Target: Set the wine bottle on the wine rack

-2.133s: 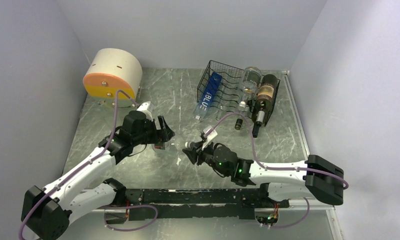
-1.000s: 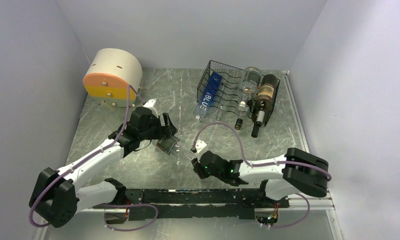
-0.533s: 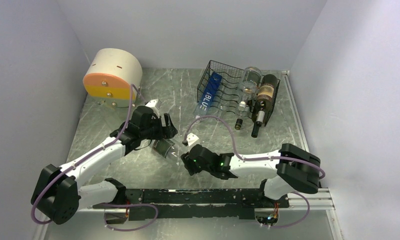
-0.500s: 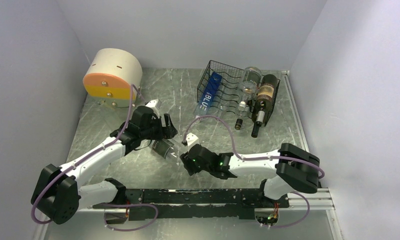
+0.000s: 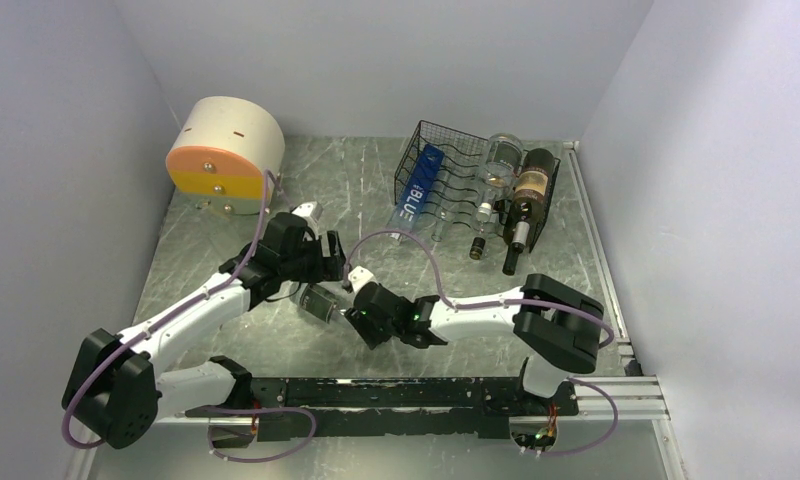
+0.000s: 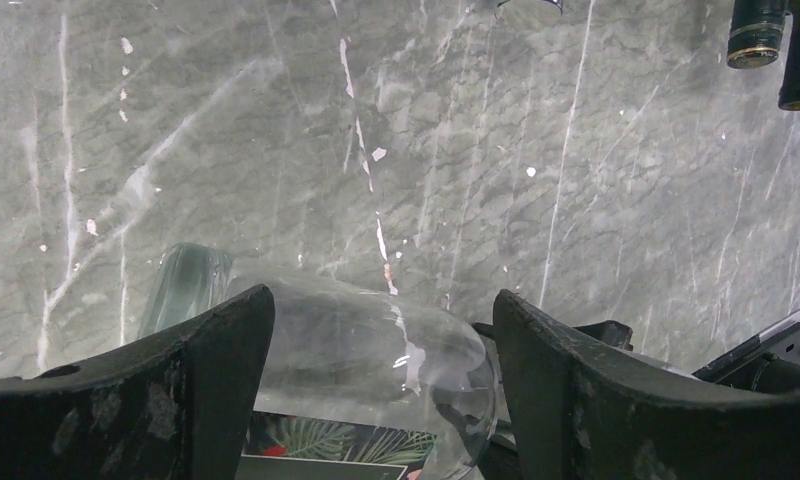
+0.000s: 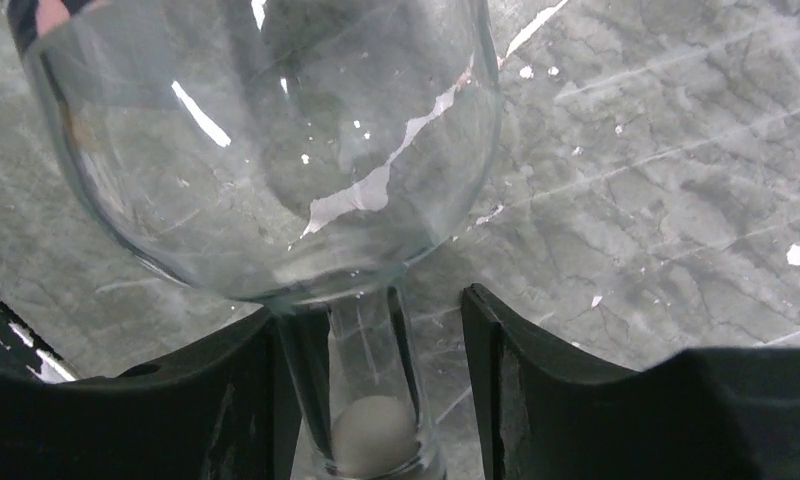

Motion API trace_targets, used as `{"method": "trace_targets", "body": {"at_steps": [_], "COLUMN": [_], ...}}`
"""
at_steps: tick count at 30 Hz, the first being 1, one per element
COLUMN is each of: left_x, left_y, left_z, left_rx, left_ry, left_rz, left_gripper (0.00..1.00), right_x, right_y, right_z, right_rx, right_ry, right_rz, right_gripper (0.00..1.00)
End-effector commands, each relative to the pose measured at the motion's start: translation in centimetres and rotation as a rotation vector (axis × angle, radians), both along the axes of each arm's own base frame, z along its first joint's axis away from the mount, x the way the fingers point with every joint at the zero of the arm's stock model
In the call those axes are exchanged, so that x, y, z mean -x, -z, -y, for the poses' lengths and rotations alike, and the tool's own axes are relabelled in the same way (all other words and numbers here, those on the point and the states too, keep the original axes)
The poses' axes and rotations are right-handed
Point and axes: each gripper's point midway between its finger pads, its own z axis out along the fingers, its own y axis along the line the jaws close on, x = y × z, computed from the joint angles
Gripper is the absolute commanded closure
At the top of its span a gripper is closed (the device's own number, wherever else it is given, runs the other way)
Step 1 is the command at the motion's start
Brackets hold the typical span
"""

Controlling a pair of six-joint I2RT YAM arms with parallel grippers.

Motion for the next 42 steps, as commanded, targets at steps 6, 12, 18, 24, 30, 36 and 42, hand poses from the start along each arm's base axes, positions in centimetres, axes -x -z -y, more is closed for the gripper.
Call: {"method": "trace_targets", "body": {"at_steps": [6, 12, 18, 24, 30, 36, 42], "left_x": [-1.6, -1.7, -1.1, -1.1, -1.0, -0.2, 0.0], "left_y": [-4.5, -3.8, -1.2, -0.6, 0.4, 2.2, 1.8], "left_z": [-1.5, -4.3, -6.7, -7.9, -7.9, -7.0, -6.6], "left_rx": [0.001, -0.013, -0.014, 0.0, 0.013, 0.028, 0.057], "left_ry": [-0.105, -0.247, -0.37, -0.426, -0.42, -0.377, -0.359], "left_rz": [0.083, 0.069, 0.005, -0.005, -0.029, -0.093, -0.088], "left_gripper": [0.11, 0.09, 0.08, 0.12, 0.2, 0.28, 0.29], "right_x": [-0.1, -0.3, -0.5, -0.5, -0.8, -1.3, -2.2], "right_y": [0.5, 0.6, 0.5, 0.3, 0.5, 0.9, 1.7], "right_z": [-1.0, -1.4, -1.7, -2.3, -2.8, -3.2, -2.3], "right_rx": [0.045, 0.054, 0.071, 0.064, 0.066, 0.084, 0.121], "right_ry": [-0.078, -0.095, -0.105, -0.116, -0.12, -0.121, -0.074], "right_rz": [-0.006, 0.0, 0.003, 0.002, 0.005, 0.018, 0.055], "right_gripper": [0.44, 0.44, 0.4, 0.3, 0.23, 0.27, 0.45]}}
